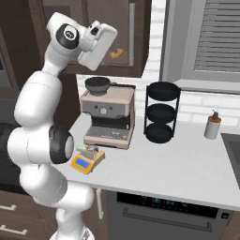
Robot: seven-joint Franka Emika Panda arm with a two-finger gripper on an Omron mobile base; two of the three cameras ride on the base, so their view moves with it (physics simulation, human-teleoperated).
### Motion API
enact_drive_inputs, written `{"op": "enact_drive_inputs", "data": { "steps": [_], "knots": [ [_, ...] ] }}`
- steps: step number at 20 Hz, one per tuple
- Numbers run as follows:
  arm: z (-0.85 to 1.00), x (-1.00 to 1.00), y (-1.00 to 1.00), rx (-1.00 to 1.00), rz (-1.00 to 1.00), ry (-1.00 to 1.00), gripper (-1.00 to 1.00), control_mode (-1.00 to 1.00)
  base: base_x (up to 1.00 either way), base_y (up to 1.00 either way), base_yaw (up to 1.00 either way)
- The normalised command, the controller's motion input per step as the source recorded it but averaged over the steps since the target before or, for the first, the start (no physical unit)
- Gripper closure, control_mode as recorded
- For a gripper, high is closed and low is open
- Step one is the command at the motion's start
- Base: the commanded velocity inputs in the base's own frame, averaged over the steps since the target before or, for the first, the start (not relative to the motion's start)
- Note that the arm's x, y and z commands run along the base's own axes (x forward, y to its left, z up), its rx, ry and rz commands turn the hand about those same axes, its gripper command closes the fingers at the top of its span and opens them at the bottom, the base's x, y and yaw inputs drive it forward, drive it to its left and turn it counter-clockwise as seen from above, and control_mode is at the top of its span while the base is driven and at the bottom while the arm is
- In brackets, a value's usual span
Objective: Pick the bar and place it on the digital scale for weighing, and close the cabinet.
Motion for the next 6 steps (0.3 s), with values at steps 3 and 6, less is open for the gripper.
{"op": "enact_drive_inputs", "data": {
  "steps": [3,6],
  "knots": [
    [0.00,0.15,-0.30,0.07,0.25,-0.20,-1.00,-1.00,0.00,0.00,0.00],
    [-0.26,-0.45,-0.67,0.15,0.32,-0.53,-1.00,-1.00,0.00,0.00,0.00]
  ]
}}
